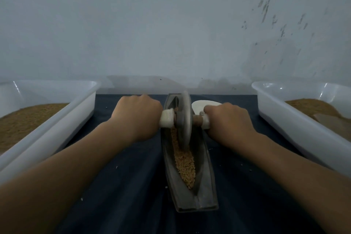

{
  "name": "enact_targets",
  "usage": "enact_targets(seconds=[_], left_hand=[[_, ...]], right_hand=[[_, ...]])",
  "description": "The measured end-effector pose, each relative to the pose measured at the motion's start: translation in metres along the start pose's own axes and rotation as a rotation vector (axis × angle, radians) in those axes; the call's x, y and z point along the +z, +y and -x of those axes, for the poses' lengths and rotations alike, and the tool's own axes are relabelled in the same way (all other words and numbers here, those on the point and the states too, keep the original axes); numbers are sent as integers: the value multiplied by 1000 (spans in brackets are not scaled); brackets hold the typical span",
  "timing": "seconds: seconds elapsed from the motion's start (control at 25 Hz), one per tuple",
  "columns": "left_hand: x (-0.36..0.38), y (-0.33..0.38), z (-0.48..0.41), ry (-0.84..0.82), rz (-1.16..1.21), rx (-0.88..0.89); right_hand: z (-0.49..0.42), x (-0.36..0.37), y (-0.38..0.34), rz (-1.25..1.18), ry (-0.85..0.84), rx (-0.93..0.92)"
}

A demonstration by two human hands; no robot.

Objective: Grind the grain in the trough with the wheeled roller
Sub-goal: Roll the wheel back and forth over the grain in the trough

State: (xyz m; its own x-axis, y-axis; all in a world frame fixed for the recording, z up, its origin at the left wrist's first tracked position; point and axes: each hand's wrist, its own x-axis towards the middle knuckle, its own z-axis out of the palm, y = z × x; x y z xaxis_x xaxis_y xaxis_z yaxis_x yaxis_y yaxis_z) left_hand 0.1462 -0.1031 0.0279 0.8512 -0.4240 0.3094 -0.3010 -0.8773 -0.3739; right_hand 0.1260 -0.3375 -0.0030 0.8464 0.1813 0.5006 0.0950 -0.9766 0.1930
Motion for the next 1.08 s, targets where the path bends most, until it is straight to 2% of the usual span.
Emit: enact_targets(seconds=[0.16, 0.2, 0.28, 0.44, 0.52, 0.6, 0.76, 0.88, 1.0, 1.08], left_hand=[[-2, -10, 38, -192, 171, 49], [-1, -12, 40, -240, 207, 40], [5, -12, 31, -256, 214, 24], [14, -10, -18, -88, 130, -31], [13, -11, -31, -48, 92, -30], [13, -9, -20, -60, 119, -28], [9, -9, 29, -76, 147, 61], [4, -9, 33, -11, 113, 95], [15, -7, 3, -52, 129, 21], [20, -9, -21, -92, 177, -39]], right_hand=[[33, -28, 4, 94, 246, -180], [31, -29, 5, 84, 256, -198], [21, -24, 2, 87, 171, -157], [-30, -3, -4, -6, -116, -9], [-42, -1, -5, -67, -186, 14], [-32, -9, -7, -12, -149, 9], [26, -29, -1, 35, 77, -123], [39, -29, 6, -8, 42, -131], [9, -8, -2, 74, 62, -63], [-25, 3, -5, 46, 4, -27]])
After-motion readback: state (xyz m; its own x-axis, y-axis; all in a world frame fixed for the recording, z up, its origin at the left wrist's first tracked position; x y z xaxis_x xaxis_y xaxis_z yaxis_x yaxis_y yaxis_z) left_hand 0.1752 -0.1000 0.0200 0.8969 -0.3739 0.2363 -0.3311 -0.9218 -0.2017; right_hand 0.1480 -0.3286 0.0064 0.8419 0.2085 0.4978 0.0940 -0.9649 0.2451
